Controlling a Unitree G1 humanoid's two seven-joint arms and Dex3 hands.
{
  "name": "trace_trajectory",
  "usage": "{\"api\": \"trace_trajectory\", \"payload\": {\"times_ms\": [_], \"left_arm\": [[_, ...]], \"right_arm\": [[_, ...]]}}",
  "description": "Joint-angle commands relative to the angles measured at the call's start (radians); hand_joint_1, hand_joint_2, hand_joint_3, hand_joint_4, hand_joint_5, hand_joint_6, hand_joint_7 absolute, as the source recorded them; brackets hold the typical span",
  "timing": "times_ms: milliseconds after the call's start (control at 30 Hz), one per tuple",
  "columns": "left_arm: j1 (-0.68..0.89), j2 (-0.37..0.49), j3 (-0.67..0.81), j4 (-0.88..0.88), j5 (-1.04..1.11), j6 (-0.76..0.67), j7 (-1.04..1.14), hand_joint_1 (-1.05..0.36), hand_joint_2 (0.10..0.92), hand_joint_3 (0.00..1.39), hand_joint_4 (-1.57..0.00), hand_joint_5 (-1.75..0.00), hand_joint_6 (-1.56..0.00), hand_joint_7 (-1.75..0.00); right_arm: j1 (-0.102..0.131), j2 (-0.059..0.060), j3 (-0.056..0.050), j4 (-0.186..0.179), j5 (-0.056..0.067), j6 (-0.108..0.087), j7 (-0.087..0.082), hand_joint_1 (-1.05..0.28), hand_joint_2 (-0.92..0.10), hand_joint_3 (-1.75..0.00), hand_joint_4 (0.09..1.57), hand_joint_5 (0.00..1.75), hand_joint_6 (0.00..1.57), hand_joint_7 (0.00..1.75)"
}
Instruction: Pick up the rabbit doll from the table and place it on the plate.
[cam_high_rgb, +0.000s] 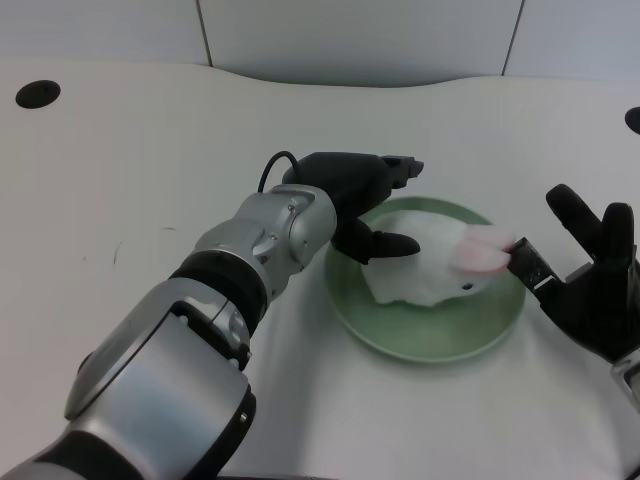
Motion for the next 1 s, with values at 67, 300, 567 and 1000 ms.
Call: {"api": "trace_trajectory", "payload": {"times_ms": [67, 300, 567, 1000], "left_arm": [[-0.018, 0.012, 0.099, -0.011, -0.1, -0.025, -0.031, -1.02, 0.921, 0.81, -0.02, 0.0, -0.02, 0.0], [-0.041, 0.033, 0.226, -0.021, -0.226, -0.067, -0.12, -1.05, 0.921, 0.81, 0.0, 0.0, 0.0, 0.0], [0.015, 0.102, 0.622, -0.056, -0.657, -0.12, -0.457, -1.01, 0.921, 0.73, -0.23, -0.12, -0.13, -0.05], [0.31, 0.271, 1.017, -0.097, -1.111, 0.27, -0.912, -0.93, 0.921, 0.71, -0.32, -0.13, -0.17, -0.03]], "right_arm": [[0.001, -0.006, -0.003, 0.002, 0.001, -0.008, -0.011, -0.65, -0.92, -0.35, 0.64, 1.75, 0.71, 1.51], [0.001, -0.006, -0.001, 0.004, 0.0, -0.011, -0.016, -0.66, -0.92, -0.37, 0.63, 1.75, 0.69, 1.53], [0.003, -0.017, 0.0, 0.003, -0.001, -0.001, -0.026, -0.66, -0.92, -0.32, 0.62, 1.75, 0.65, 1.59], [-0.004, -0.033, 0.0, 0.015, -0.004, 0.009, -0.025, -0.65, -0.92, -0.3, 0.63, 1.75, 0.61, 1.67]]}}
